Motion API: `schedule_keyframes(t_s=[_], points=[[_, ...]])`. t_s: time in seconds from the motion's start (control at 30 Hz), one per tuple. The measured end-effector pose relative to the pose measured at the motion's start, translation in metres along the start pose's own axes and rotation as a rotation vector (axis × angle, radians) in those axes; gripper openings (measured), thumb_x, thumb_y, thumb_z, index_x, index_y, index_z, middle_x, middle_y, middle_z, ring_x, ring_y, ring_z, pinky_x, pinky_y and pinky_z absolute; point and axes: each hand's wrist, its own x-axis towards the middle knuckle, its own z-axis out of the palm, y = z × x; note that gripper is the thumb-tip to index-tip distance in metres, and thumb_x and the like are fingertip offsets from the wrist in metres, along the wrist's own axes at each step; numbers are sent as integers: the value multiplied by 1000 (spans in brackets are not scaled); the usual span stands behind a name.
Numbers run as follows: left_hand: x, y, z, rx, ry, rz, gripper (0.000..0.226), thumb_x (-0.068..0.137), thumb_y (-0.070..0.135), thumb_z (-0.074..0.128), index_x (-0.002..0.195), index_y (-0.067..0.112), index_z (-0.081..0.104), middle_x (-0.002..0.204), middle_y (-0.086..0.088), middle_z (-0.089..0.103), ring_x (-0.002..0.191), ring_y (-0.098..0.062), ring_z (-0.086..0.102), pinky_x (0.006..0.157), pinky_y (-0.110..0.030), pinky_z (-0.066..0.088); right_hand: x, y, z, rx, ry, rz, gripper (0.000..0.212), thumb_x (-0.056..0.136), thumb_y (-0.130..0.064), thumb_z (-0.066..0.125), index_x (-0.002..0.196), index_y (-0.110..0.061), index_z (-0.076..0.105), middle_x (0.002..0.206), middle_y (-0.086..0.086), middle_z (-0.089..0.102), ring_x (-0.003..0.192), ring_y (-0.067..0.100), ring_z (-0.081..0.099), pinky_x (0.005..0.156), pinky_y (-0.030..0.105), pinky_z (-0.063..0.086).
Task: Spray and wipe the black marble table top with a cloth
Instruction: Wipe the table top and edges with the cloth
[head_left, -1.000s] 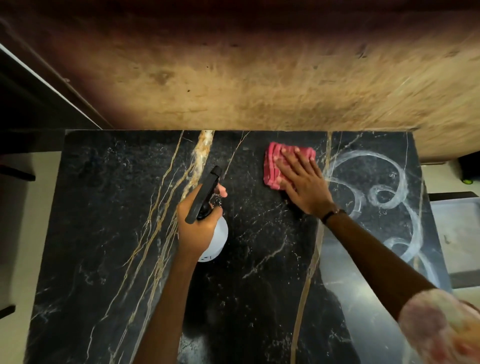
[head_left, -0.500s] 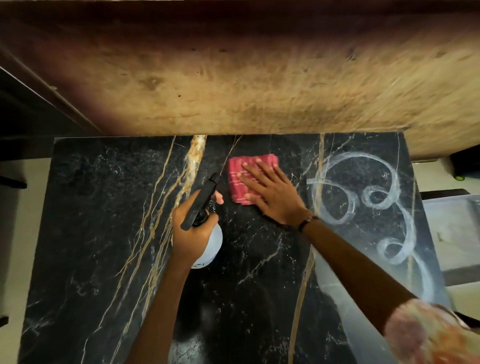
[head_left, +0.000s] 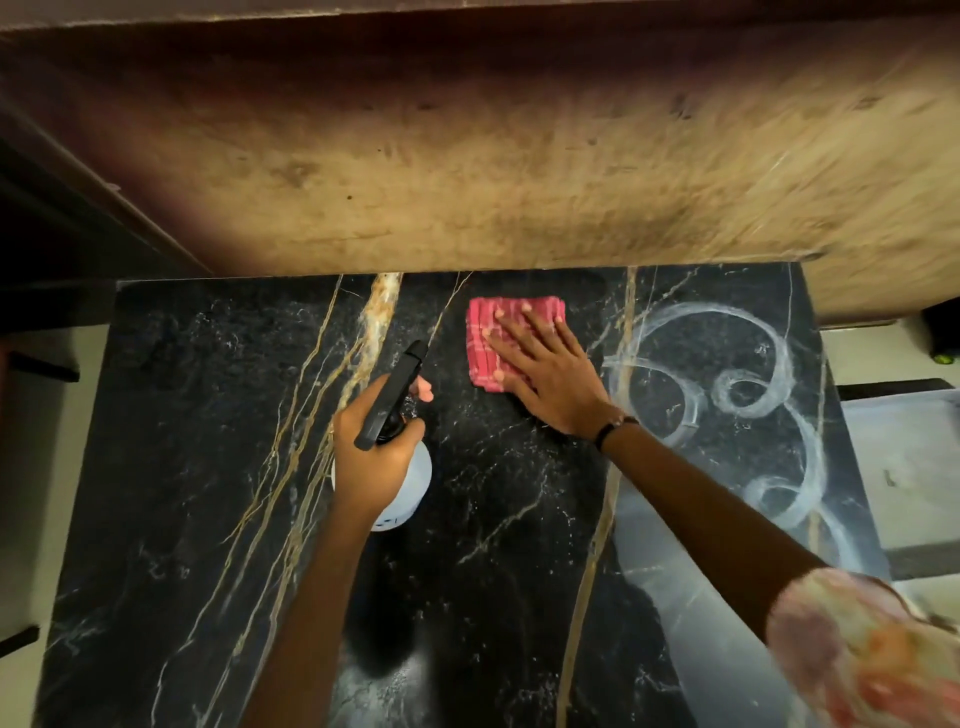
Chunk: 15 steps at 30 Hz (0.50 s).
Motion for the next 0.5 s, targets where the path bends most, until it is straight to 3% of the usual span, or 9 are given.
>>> schedule_keyframes(t_s=[0.1,0.27,0.4,0.5], points=[[-3,6,7,24,2,-15,28,75,-8,55,97,6,67,68,4,62,53,-3,53,63,-25,41,-46,49,0,-31,6,-20,55,98,-51,20,150,-31,17,160,-2,11,149,24,4,121,47,5],[-13,17,32,23,54,-54,35,76,-19,54,95,8,66,76,-3,64,55,0,55,63,-17,41,-35,127,-18,19,29,266,56,96,-47,21,148,-28,22,159,5,20,148,29,11,119,51,11],[-19,33,62,-22,46,-51,36,77,-19,53,94,10,65,91,-8,67,59,0,56,68,-22,42,15,101,-15,74,43,323,55,99,-42,33,151,-28,20,161,3,11,148,31,4,118,55,0],[-22,42,85,-31,33,-55,35,76,-20,53,94,9,64,84,-5,66,59,2,56,67,-16,42,6,71,-9,40,9,162,54,99,-45,27,150,-32,17,161,1,12,148,30,3,118,55,-1]])
